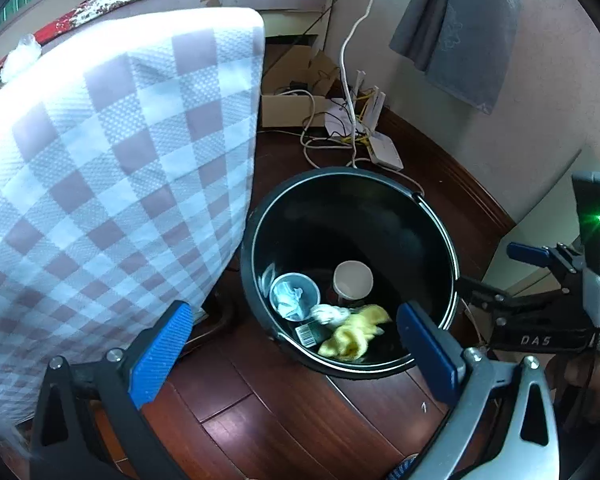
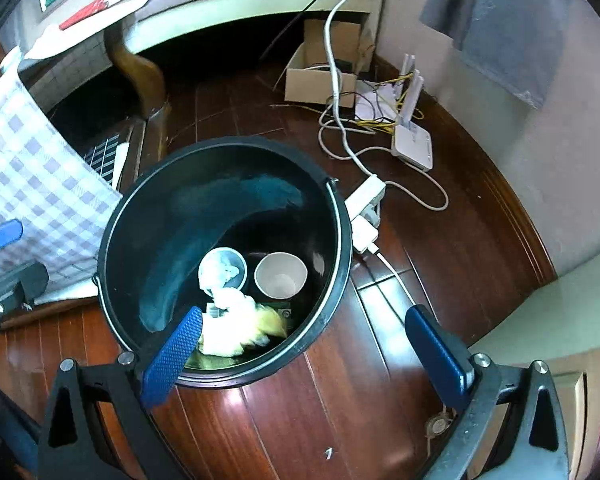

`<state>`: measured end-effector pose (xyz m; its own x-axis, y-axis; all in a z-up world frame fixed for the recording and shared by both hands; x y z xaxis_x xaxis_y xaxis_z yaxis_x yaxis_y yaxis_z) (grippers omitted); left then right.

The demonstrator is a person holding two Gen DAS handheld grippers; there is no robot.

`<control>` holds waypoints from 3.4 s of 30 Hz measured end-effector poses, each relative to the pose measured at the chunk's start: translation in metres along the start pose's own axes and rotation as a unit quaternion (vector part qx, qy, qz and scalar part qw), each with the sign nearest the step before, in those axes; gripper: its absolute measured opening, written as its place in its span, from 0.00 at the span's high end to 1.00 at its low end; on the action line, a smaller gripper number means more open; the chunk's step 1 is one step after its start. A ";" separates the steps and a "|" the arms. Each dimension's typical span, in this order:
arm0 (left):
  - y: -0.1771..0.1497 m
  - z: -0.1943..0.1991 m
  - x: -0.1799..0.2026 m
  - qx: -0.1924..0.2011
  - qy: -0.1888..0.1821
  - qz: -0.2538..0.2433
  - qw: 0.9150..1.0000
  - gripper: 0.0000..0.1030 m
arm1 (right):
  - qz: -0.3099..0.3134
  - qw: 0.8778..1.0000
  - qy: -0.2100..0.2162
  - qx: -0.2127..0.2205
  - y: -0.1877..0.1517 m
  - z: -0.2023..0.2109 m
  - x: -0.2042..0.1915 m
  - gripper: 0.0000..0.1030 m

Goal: Collect trash
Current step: 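Open the left gripper over the black bucket while the right releases the yellow cloth, then move both tools back over the table toward the blue knitted item, then grasp the blue knitted item with the left gripper while the right grasps the beige cloth bundle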

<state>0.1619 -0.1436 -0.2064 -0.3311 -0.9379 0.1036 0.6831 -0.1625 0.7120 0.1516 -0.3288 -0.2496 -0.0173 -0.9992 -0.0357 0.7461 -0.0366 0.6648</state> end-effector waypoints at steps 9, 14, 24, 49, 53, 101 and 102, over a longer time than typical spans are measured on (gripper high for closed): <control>-0.004 0.013 -0.015 0.012 0.016 0.009 1.000 0.01 | 0.015 1.000 0.007 0.023 0.003 0.013 -0.014 0.01; -0.005 0.023 -0.019 0.016 0.022 0.012 1.000 0.01 | 0.027 0.999 0.012 0.033 0.004 0.022 -0.024 0.01; -0.007 0.040 -0.023 0.024 0.027 0.014 0.999 0.01 | 0.030 0.998 0.020 0.052 0.004 0.039 -0.039 0.01; -0.008 0.124 -0.078 0.084 0.064 0.052 0.993 0.01 | 0.051 0.986 0.074 0.140 0.028 0.092 -0.109 0.01; 0.000 0.150 -0.106 0.109 0.090 0.068 0.988 0.01 | 0.059 0.979 0.097 0.166 0.049 0.103 -0.137 0.01; 0.080 0.120 -0.448 0.111 0.224 0.216 0.944 0.29 | 0.185 0.947 0.230 0.128 0.230 -0.010 -0.456 0.01; 0.082 0.118 -0.450 0.110 0.218 0.219 0.945 0.32 | 0.187 0.946 0.230 0.128 0.230 -0.010 -0.458 0.01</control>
<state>0.2901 0.3016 -0.1132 0.2847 -0.9452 0.1601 0.5248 0.2934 0.7990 0.3384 0.1207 -0.0878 0.5524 -0.8324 -0.0443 0.4561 0.2574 0.8519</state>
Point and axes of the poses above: each gripper's, at about its wrist camera, not at the fingertips, and z roughly against the way its jaws point, x to its right, y to its top, the point moved 2 cm from there along -z, roughly the way its jaws point, and after that the axes turned 13 degrees about x, right-handed, at the moved point
